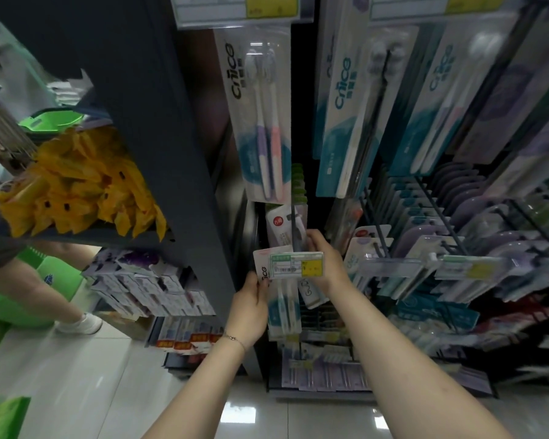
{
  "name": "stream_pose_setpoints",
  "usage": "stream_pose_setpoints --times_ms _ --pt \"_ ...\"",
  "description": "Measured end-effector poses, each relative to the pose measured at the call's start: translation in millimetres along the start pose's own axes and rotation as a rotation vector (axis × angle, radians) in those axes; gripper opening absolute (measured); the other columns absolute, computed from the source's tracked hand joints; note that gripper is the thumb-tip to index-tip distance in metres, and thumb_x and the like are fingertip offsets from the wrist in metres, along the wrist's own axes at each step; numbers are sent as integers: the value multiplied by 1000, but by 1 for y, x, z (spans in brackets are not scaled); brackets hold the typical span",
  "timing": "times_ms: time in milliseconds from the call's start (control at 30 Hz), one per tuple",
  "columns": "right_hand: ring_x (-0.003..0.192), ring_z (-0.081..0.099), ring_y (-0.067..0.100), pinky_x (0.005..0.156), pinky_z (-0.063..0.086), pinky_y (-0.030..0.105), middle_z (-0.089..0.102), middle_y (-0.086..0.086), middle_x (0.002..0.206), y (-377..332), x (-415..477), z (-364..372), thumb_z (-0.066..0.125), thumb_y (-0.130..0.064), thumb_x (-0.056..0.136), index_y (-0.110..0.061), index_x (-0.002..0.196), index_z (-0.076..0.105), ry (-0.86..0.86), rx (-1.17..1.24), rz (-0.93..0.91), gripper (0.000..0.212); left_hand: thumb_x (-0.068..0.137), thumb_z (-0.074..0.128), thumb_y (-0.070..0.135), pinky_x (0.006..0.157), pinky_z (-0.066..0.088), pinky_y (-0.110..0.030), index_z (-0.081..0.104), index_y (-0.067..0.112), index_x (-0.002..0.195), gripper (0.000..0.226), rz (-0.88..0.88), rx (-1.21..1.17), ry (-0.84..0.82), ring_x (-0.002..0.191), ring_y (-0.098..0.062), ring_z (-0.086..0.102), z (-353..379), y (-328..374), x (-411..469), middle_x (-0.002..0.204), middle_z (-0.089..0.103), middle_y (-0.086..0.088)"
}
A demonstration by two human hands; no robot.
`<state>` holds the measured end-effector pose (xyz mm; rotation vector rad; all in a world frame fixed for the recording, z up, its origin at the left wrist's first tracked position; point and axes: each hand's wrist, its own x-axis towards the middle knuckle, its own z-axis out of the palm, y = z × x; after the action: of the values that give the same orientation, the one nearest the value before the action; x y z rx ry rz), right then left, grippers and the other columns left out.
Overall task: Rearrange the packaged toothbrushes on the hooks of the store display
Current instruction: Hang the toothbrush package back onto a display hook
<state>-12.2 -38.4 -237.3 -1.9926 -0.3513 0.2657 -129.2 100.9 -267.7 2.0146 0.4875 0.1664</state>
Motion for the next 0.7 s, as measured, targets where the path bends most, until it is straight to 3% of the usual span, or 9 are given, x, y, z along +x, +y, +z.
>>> stream_pose_setpoints --times_ms 167,333,433,567,700 --pt "105 61 14 88 53 39 64 -6 113 3 -4 0 68 -33 85 -33 122 53 8 -41 -18 41 107 40 28 64 44 -3 54 16 114 20 -2 8 8 78 14 56 -1 0 1 94 61 20" --pt "119 55 22 94 45 34 58 5 131 -1 -6 -1 56 -35 97 -23 139 46 24 -153 -19 45 107 38 28 66 45 -12 53 16 109 19 13 9 20 82 1 60 -4 6 4 93 62 18" --pt "128 50 28 105 42 40 51 11 140 -2 -6 -1 57 -31 97 -18 146 39 0 -143 3 54 107 38 27 64 42 -6 53 18 111 17 27 25 26 80 9 57 -6 9 4 93 60 21" --pt "131 48 28 106 41 37 48 10 144 -2 -3 -2 61 -30 93 -21 150 32 -15 -212 6 64 107 39 28 64 42 -5 53 18 112 18 30 17 27 82 11 56 -9 9 5 96 60 21" --pt "128 49 32 103 42 38 50 13 140 -4 -1 -5 48 -38 100 -25 151 34 -10 -263 9 54 107 39 27 61 42 -4 54 16 109 18 35 24 31 81 8 57 -10 7 4 94 62 18"
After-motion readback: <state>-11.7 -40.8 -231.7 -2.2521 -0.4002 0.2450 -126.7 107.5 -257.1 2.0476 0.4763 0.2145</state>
